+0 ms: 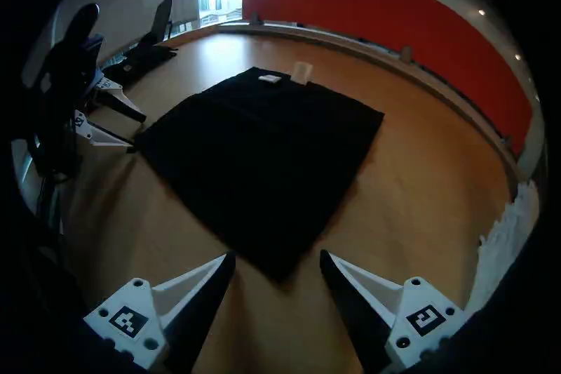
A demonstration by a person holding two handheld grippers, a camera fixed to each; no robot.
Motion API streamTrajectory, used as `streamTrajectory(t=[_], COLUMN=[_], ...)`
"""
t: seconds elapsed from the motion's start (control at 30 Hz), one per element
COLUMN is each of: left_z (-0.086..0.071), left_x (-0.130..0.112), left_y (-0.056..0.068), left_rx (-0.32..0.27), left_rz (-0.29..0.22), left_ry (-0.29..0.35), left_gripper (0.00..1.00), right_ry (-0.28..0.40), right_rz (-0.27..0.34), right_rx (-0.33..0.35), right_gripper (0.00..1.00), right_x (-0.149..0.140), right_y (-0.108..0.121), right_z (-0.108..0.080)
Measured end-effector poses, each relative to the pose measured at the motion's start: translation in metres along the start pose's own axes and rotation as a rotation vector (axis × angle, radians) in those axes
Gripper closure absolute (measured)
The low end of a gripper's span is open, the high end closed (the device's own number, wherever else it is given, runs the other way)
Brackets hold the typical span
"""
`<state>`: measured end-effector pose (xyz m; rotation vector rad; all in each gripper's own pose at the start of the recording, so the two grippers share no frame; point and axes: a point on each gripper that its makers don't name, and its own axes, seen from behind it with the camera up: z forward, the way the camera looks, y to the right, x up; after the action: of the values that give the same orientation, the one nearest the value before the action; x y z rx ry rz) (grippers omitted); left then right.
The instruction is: Fold towel
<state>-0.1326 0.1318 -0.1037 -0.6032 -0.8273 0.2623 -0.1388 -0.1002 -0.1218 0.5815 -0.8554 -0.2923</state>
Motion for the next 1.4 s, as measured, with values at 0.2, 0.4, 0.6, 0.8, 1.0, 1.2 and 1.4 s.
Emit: streamTrajectory(t=[0.2, 0.4, 0.6, 0.8, 1.0, 1.2, 1.4], left_z=[0.002, 0.002, 0.003, 0.003, 0.004, 0.005, 0.006], left_x=[0.001, -0.001, -0.001, -0.001, 0.0, 0.0, 0.003], left_y=[0.002, 0.002, 0.003, 0.004, 0.01, 0.014, 0.014], left_rx=[-0.002, -0.007, -0.011, -0.017, -0.033, -0.028, -0.009], left_rz=[0.02, 0.027, 0.033, 0.039, 0.057, 0.051, 0.032], left_ry=[-0.006, -0.016, -0.019, -0.036, -0.042, -0.047, -0.05], left_gripper=[0.11, 0.14, 0.18, 0.21, 0.35, 0.63, 0.84], right_ry=[0.0, 0.004, 0.009, 0.01, 0.007, 0.006, -0.002], right_rz=[0.0, 0.002, 0.007, 0.001, -0.005, -0.015, -0.013], right_rx=[0.016, 0.028, 0.025, 0.03, 0.036, 0.045, 0.054], right_gripper=[0.12, 0.21, 0.3, 0.36, 0.5, 0.7, 0.83], right_x=[0.0, -0.001, 0.0, 0.0, 0.0, 0.001, 0.001], right_y=[-0.001, -0.001, 0.0, -0.002, -0.002, -0.006, -0.008], right_z=[0.001, 0.002, 0.002, 0.002, 0.003, 0.003, 0.004])
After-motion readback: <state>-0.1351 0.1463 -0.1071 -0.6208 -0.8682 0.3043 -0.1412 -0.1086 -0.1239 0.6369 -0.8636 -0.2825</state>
